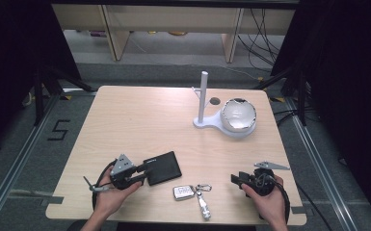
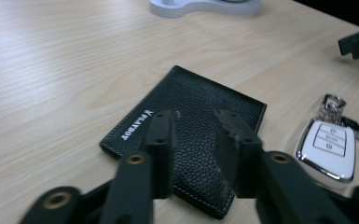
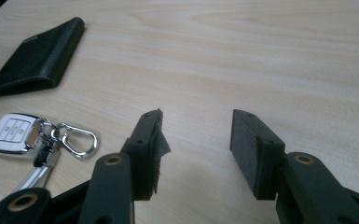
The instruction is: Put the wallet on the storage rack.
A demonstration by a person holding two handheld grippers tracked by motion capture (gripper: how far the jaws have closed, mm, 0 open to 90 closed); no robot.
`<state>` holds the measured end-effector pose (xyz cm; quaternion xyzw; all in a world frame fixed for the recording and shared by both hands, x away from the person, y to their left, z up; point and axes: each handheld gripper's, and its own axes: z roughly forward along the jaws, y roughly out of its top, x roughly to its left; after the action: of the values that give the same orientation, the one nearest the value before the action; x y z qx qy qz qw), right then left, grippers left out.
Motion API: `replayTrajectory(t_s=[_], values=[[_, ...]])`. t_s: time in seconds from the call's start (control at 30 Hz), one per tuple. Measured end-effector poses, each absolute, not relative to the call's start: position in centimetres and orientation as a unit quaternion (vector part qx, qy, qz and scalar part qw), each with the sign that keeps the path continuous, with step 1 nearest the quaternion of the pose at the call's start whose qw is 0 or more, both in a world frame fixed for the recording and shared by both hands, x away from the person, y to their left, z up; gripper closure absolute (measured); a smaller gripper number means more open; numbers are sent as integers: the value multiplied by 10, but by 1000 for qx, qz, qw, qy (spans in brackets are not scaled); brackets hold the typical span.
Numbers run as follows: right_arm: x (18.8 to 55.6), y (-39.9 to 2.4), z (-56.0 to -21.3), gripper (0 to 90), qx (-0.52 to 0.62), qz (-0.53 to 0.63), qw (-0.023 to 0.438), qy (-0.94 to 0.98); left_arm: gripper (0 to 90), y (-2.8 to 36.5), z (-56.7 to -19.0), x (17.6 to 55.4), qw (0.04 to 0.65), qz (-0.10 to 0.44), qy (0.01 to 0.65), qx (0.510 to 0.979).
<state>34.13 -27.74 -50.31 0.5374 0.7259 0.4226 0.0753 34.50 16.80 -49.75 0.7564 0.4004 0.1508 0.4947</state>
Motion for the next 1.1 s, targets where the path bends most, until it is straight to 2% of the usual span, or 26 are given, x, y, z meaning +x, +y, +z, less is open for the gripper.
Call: replayTrajectory(t_s=[0.1,0.2,0.27,0.33,0.43,0.5,0.63,0.8,1.1], values=[[347,-275,-497,547,534,424,71,728,812,172,-493,350,486,145,408,759],[352,-273,-488,546,529,424,66,732,831,172,-490,356,475,142,424,757],[356,-270,-485,544,528,424,64,733,802,173,-489,358,468,146,425,761],[358,-268,-482,543,528,420,61,736,743,175,-485,367,473,130,442,751],[359,-266,-481,543,525,418,63,738,633,176,-481,375,469,137,453,746],[359,-262,-480,541,519,426,55,739,563,177,-480,388,458,109,458,754],[356,-259,-481,538,515,421,48,746,464,175,-483,398,443,91,457,766],[356,-258,-481,533,524,409,47,745,423,170,-493,407,418,58,461,780],[356,-253,-481,529,526,410,29,744,387,163,-497,413,393,55,453,798]])
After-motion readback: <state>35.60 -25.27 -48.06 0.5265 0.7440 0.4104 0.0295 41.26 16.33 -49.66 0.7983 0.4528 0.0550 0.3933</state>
